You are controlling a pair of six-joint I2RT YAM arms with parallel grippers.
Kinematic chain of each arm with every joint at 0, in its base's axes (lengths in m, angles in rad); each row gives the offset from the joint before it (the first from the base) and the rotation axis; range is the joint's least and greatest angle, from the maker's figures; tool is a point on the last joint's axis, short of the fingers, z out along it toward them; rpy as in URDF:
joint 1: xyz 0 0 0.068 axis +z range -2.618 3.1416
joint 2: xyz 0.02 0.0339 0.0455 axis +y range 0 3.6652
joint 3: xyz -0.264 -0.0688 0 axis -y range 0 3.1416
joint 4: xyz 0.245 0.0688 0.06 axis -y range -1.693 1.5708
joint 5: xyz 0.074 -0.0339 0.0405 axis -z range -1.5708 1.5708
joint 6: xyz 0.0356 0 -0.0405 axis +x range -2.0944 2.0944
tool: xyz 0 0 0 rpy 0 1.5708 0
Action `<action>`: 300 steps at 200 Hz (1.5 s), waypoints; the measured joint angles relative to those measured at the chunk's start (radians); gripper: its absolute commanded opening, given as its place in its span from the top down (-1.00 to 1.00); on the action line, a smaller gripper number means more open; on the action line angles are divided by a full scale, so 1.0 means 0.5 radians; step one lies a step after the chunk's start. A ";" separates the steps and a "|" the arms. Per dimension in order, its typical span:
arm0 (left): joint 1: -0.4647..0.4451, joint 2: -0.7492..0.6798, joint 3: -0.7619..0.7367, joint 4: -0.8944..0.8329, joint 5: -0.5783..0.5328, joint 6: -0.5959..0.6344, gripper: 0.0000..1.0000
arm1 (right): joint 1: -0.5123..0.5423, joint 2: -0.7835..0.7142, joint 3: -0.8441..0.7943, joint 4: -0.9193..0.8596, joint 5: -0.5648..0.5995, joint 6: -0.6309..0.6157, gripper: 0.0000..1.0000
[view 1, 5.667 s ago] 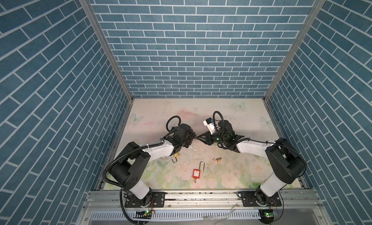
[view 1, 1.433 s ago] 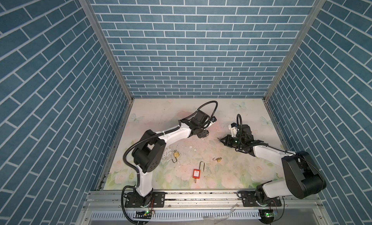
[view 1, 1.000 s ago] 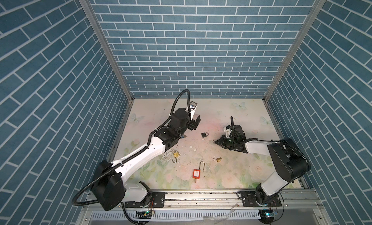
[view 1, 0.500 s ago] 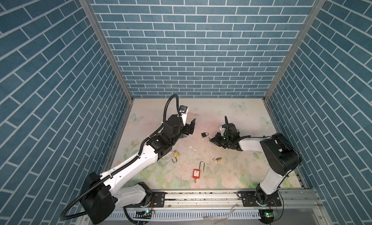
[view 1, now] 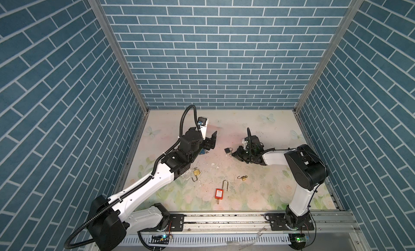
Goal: Lock with the key
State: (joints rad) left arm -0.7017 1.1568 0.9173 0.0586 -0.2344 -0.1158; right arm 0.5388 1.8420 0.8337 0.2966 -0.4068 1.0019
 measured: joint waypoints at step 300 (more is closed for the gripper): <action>-1.066 0.275 -0.051 -1.314 -0.050 -1.717 -0.69 | 0.105 -1.851 -0.597 -0.804 0.468 -0.766 -0.64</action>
State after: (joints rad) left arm -1.2346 1.2945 0.8917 -0.5983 -0.2596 -0.9745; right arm 0.5911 0.9165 0.5350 -0.1055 -0.1726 0.6189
